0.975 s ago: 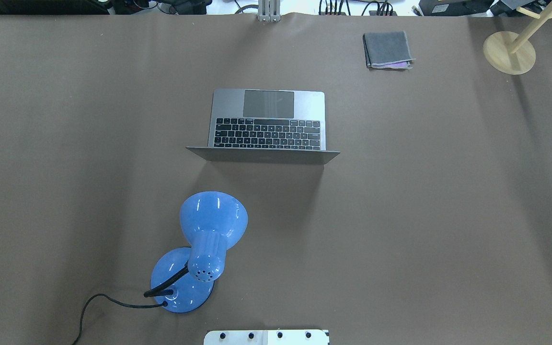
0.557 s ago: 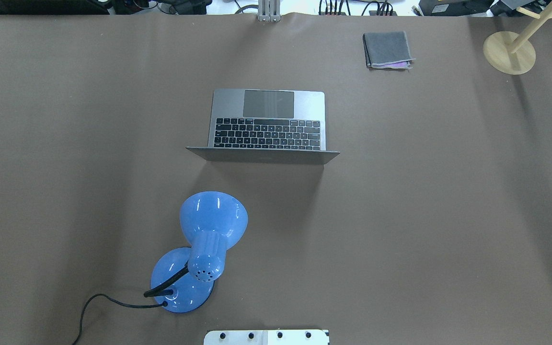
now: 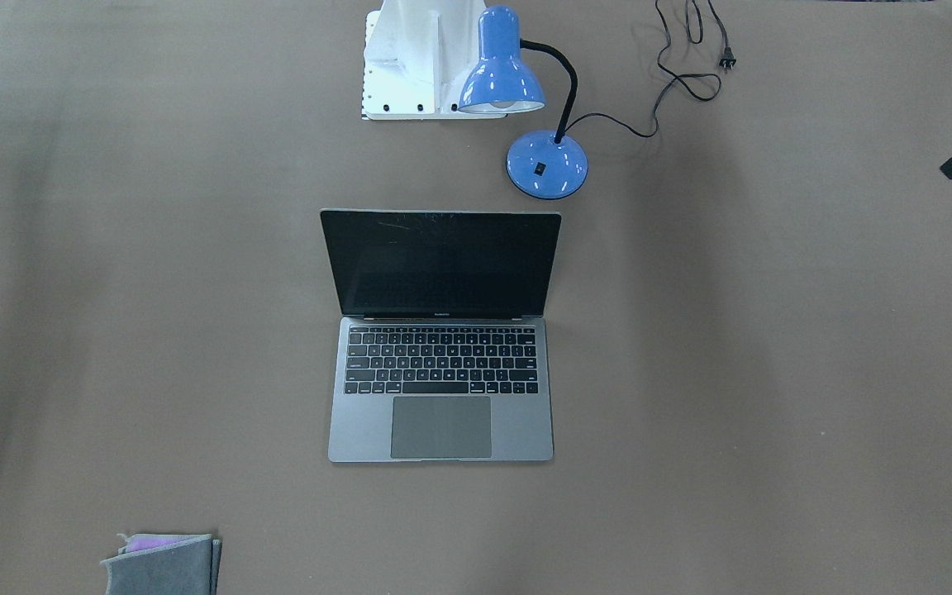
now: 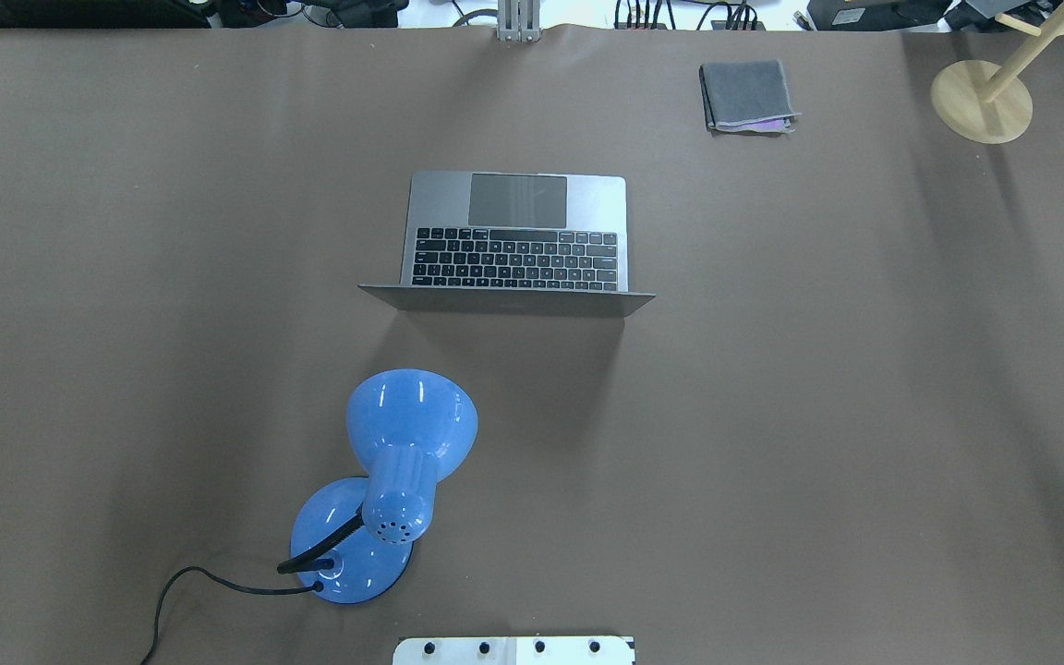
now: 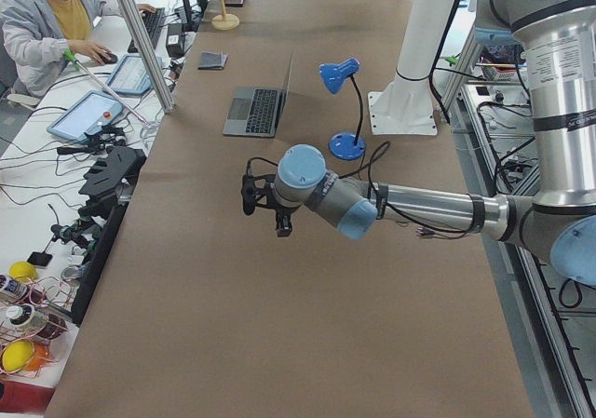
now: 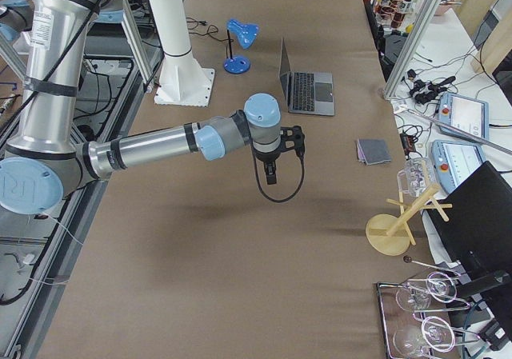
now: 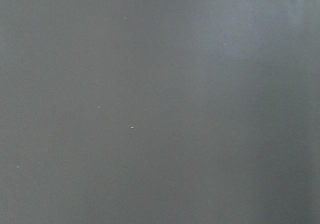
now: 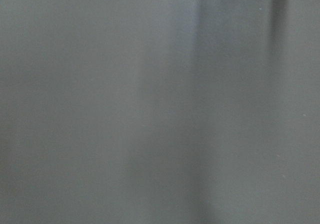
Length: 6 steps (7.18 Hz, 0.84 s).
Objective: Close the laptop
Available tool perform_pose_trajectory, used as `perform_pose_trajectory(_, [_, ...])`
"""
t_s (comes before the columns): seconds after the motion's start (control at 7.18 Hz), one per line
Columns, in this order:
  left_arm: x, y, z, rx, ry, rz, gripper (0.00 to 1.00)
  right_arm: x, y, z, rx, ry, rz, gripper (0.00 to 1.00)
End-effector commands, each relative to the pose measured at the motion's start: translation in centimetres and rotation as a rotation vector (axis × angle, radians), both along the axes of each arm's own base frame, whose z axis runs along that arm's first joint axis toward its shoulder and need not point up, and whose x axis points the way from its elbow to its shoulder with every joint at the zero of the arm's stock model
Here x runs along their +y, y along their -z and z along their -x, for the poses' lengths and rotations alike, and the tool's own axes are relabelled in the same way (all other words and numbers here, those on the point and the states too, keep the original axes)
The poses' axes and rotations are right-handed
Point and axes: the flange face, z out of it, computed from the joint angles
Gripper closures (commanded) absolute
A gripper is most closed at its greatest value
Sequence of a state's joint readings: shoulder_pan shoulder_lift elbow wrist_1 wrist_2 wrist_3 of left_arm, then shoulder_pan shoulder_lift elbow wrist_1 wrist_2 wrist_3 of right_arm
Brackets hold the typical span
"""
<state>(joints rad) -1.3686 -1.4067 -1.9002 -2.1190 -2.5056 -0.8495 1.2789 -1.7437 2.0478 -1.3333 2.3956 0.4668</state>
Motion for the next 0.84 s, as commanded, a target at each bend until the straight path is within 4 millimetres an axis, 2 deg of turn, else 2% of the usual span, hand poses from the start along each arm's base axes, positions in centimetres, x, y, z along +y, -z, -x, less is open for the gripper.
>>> perform_pose_trajectory(0.0, [-1.7,7.5,-10.3,0.045,-0.049,0.026,0.43,-0.6,7.7,8.4,-0.092,-0.009,0.057,0.51])
perform_pose_trajectory(0.14, [-2.2,11.9,-15.7,0.1,-0.066,0.085,0.66,-0.5,11.4,12.8,-0.135,0.032,0.061,0.8])
perform_pose_trajectory(0.28, [-1.7,14.4,-20.3,0.114,-0.089,0.094,0.91,0.0,14.5,17.1,-0.171,0.039,0.115,1.0])
perform_pose_trajectory(0.42, [-1.1,15.6,-23.0,0.104,-0.093,0.06,1.0,1.1,16.7,21.0,-0.174,0.033,0.124,1.0])
perform_pose_trajectory(0.56, [-0.6,16.4,-24.2,0.107,-0.093,0.054,1.0,1.9,18.9,23.7,-0.198,0.042,0.145,1.0])
perform_pose_trajectory(0.7, [0.5,19.1,-27.9,0.147,-0.112,0.115,1.0,2.8,20.7,25.5,-0.223,0.047,0.181,1.0])
